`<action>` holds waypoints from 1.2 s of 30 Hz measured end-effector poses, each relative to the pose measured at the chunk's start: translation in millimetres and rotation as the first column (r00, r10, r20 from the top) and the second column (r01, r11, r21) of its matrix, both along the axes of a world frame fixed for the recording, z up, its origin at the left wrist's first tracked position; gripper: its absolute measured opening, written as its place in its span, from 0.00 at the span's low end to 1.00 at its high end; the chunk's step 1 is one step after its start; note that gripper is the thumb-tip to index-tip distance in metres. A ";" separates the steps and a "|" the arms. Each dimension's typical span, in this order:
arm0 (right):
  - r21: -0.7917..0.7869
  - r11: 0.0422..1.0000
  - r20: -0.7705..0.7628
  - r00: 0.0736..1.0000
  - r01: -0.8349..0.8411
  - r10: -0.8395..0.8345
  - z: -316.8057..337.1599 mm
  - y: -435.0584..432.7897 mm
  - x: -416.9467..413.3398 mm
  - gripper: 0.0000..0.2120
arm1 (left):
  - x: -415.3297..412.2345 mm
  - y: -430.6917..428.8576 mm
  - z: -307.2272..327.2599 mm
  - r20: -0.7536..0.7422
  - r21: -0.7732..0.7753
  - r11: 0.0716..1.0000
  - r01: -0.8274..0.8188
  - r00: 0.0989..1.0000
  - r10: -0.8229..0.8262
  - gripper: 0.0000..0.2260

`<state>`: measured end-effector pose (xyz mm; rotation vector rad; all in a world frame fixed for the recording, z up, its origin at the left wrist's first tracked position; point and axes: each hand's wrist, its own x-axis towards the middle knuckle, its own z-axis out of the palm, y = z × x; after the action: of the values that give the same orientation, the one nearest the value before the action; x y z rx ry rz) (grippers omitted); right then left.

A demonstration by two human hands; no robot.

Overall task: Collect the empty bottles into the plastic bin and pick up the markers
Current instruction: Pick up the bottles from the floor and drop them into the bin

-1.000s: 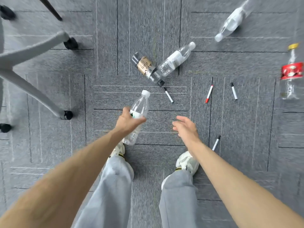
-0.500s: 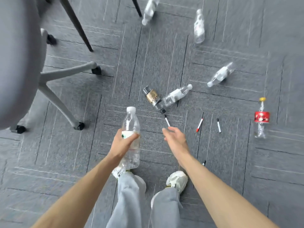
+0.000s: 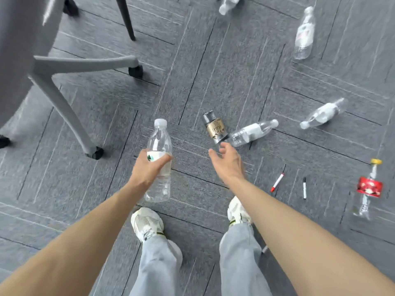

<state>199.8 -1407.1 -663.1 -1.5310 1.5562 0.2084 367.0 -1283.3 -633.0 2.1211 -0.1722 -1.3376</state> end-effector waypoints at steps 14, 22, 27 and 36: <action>-0.222 0.898 -0.227 0.916 -0.380 0.331 -161.2 -78.0 50.3 0.50 | 13.3 -39.8 -147.8 0.074 0.013 0.998 -0.058 0.996 0.057 0.28; -0.054 0.963 -0.039 0.964 -0.265 0.263 -134.8 -70.3 53.8 0.42 | 16.8 -43.7 -124.5 0.075 0.059 0.994 -0.093 0.993 0.088 0.30; 0.039 0.993 0.016 0.994 -0.111 0.111 -37.4 -72.0 42.2 0.44 | 4.4 -49.0 -46.8 0.084 0.100 0.995 -0.005 0.996 -0.003 0.28; 0.126 0.975 0.171 0.964 0.182 -0.202 185.9 -98.3 -5.3 0.40 | -46.7 -91.7 150.9 0.085 0.115 0.989 0.090 0.991 -0.100 0.33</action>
<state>194.5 -1505.4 -477.2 -1.2678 1.5097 0.0399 320.3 -1375.0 -482.0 2.2942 -0.2446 -1.3331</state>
